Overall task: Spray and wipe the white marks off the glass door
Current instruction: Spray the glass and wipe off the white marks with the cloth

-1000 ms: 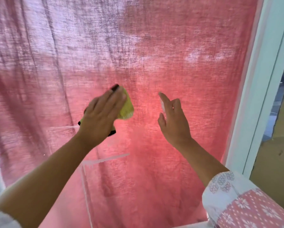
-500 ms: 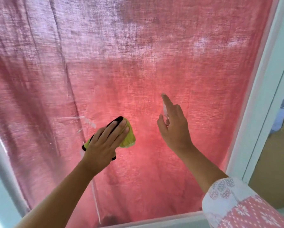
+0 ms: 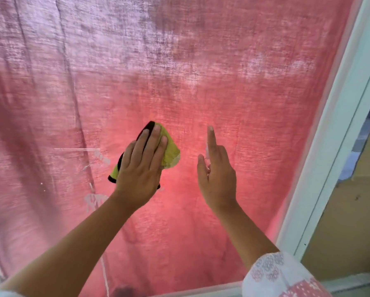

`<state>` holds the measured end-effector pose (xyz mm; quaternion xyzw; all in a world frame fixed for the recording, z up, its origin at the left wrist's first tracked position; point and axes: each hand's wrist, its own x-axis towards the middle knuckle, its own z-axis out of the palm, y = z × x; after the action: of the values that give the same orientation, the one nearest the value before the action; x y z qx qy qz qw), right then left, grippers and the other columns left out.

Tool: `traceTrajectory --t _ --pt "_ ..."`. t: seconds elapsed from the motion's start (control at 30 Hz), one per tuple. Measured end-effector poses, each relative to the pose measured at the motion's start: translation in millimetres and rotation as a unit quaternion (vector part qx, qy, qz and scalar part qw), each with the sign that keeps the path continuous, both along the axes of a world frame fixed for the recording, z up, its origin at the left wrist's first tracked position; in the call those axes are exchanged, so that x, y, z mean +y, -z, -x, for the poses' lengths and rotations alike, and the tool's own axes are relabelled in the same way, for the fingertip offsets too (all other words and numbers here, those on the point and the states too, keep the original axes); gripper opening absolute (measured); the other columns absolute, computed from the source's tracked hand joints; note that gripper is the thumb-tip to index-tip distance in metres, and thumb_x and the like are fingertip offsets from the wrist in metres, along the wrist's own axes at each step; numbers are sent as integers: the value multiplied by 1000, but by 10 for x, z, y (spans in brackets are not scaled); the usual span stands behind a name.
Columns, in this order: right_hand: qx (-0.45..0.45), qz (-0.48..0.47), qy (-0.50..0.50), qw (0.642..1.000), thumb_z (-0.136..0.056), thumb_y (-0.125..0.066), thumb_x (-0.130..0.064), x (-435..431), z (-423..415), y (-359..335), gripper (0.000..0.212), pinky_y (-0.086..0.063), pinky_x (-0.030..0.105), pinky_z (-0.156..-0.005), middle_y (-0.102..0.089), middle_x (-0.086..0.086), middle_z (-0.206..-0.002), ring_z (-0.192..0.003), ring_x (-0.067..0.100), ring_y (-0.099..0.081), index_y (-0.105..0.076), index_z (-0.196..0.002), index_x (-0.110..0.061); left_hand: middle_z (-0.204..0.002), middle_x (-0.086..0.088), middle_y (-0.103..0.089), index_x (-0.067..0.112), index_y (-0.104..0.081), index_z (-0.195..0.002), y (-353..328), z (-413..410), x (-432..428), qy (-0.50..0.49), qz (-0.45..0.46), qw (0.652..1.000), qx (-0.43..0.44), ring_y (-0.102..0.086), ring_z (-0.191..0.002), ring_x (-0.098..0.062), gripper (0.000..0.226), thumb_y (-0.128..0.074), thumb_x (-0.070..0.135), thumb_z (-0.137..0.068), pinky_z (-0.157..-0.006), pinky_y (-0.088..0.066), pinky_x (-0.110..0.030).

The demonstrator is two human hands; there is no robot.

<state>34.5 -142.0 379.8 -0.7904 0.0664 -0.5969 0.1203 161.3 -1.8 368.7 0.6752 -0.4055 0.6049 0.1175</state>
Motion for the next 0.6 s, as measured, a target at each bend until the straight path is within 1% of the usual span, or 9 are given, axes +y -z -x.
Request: traceTrajectory --t 0.07,0.13,0.17,0.23,0.3,0.4,0.47,0.53,0.6 --pt "-4 -9 9 1000 -96 -46 -19 24 1 56 62 -36 21 -36 -44 -10 -95 -51 11 -42 -16 -150 -26 -155 -18 -24 3 -31 -147 88 -56 41 4 -44 998 -44 -25 -143 -35 65 -59 13 -89 -114 -25 -47" --pt "-2 -18 11 1000 -97 -45 -21 31 27 125 60 -38 22 -37 -50 -6 -101 -52 11 -44 -17 -150 -26 -155 -17 -25 3 -31 -147 183 -64 67 1 -74 995 -66 -25 -143 -34 66 -60 12 -88 -115 -23 -46" --pt "-1 -21 10 1000 -97 -45 -21 38 41 160 59 -37 19 -38 -52 -5 -106 -53 9 -45 -18 -149 -27 -156 -17 -25 3 -31 -147 228 -65 81 -2 -82 994 -70 -25 -143 -34 67 -60 11 -87 -116 -23 -45" --pt "0 -18 3 1000 -97 -47 -20 51 55 211 57 -33 10 -43 -53 -4 -115 -59 3 -47 -22 -148 -25 -156 -16 -24 4 -30 -148 293 -69 97 -2 -77 995 -68 -24 -144 -33 68 -60 9 -87 -116 -21 -45" --pt "-9 -17 -9 1000 -97 -48 -19 40 58 236 54 -35 8 -48 -52 -4 -121 -65 1 -50 -27 -146 -22 -156 -15 -24 5 -30 -148 329 -52 84 0 -63 996 -64 -23 -144 -32 70 -62 8 -85 -117 -20 -44" --pt "-12 -18 -30 999 -97 -47 -19 -5 64 245 51 -43 20 -44 -48 -3 -112 -57 6 -49 -31 -145 -19 -156 -14 -24 6 -31 -147 420 -21 59 -3 -52 997 -52 -24 -144 -32 71 -62 3 -83 -116 -21 -44" --pt "-8 -19 -36 999 -97 -46 -19 -41 65 240 51 -44 27 -41 -45 -2 -107 -52 10 -46 -31 -145 -19 -157 -13 -20 7 -28 -149 550 -15 92 -10 -63 997 -51 -23 -144 -32 72 -56 0 -83 -116 -19 -43" --pt "-4 -20 -43 999 -96 -47 -17 -77 58 251 51 -45 31 -41 -46 0 -105 -51 12 -46 -32 -145 -20 -159 -10 -13 9 -22 -151 723 -3 159 -22 -101 993 -48 -18 -145 -31 76 -46 -5 -80 -119 -14 -43" --pt "-3 -22 -52 998 -95 -48 -15 -90 39 269 52 -45 34 -40 -47 2 -103 -50 14 -46 -33 -144 -20 -161 -8 -5 10 -17 -152 832 47 233 -29 -143 989 -23 -14 -147 -30 78 -32 -6 -77 -120 -11 -42"
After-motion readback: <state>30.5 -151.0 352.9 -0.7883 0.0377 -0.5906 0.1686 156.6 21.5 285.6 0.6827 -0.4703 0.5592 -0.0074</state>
